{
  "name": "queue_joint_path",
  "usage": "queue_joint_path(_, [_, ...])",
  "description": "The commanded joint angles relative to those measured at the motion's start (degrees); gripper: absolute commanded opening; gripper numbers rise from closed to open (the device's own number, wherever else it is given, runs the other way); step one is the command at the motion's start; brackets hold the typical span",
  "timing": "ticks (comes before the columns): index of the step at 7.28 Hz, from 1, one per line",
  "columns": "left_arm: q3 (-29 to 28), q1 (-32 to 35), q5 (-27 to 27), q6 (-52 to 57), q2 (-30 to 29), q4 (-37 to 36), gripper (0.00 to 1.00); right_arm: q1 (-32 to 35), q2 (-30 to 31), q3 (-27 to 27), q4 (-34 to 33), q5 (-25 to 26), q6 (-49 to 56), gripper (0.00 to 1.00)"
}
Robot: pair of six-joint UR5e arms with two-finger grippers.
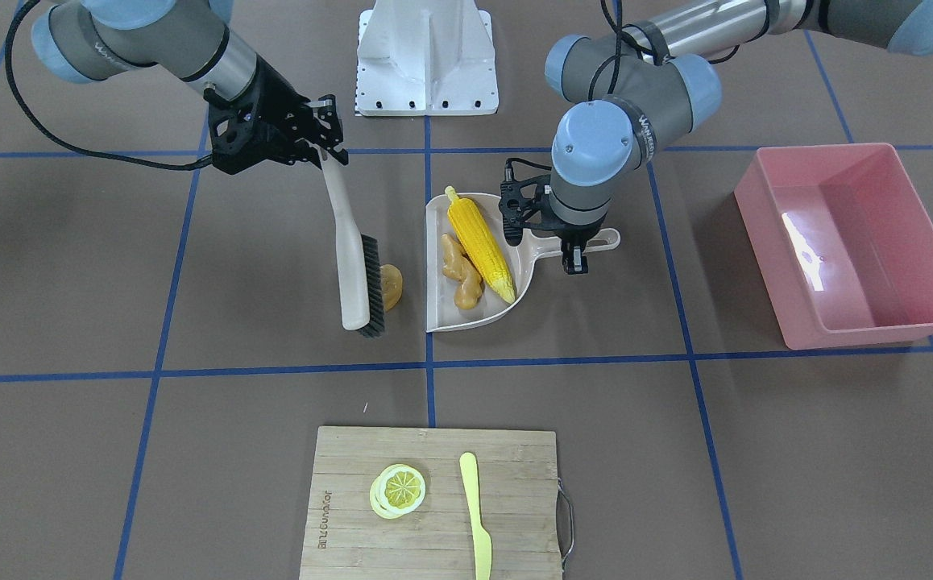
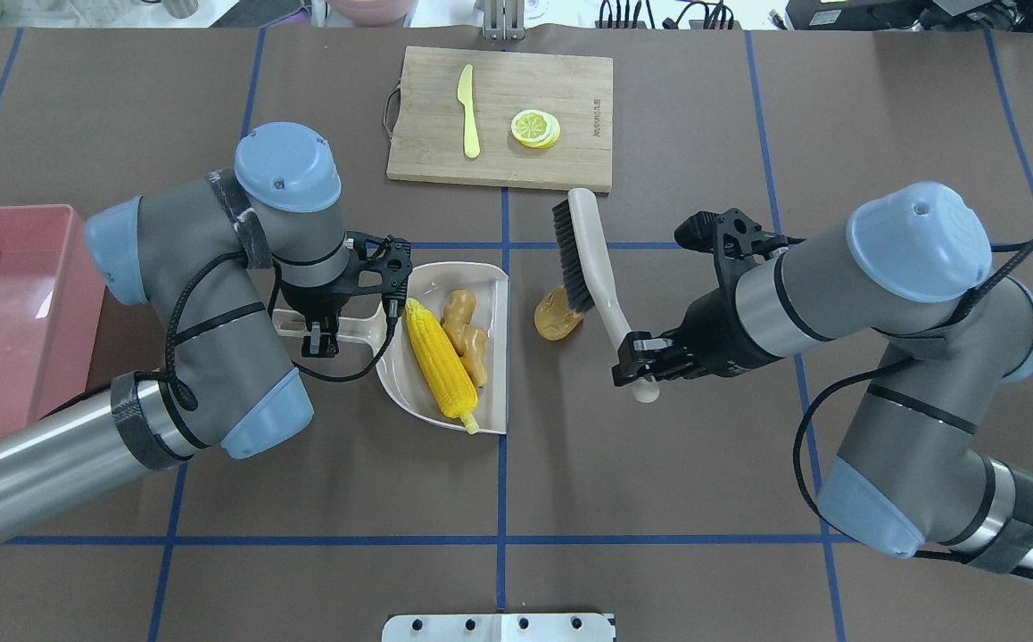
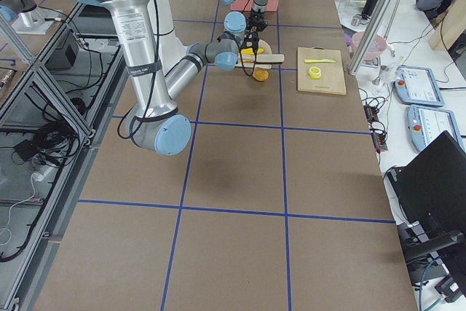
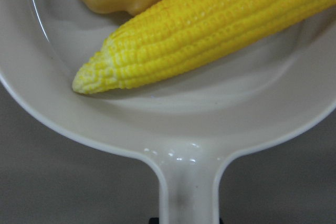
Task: Sweep and dump trash into bin
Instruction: 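Lift the brush back behind the remaining potato with the right gripper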
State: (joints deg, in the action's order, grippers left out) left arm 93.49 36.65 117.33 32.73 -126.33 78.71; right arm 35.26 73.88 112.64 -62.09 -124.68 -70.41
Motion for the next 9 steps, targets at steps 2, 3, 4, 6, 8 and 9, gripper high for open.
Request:
queue_joint_path(2, [-0.1,0.0,0.0,0.0,-0.1,0.0,0.0,0.5,5.2,-0.5,0.3,1.2,2.1,0.0])
queue_joint_path(3, [-0.1,0.0,-0.1,-0.1,-0.1,0.1,0.0,0.5,7.3,-0.2,1.6,1.9,1.9,0.0])
queue_joint_path(4, [-0.3,0.0,0.0,0.0,-0.1,0.1,0.0,-0.4,7.9,-0.9,3.6,1.9,0.0,0.0])
queue_joint_path(6, [-0.7,0.0,-0.1,0.0,-0.1,0.1,0.0,-8.0,5.9,-1.0,3.7,6.9,-2.9,0.0])
queue_joint_path(8, [-0.7,0.0,-0.1,0.0,-0.1,0.2,0.0,-10.2,3.3,-1.2,3.4,7.3,-4.9,0.0])
queue_joint_path(9, [-0.7,0.0,-0.1,0.0,-0.1,0.2,0.0,-11.2,1.1,-2.1,2.9,8.0,-5.7,0.0])
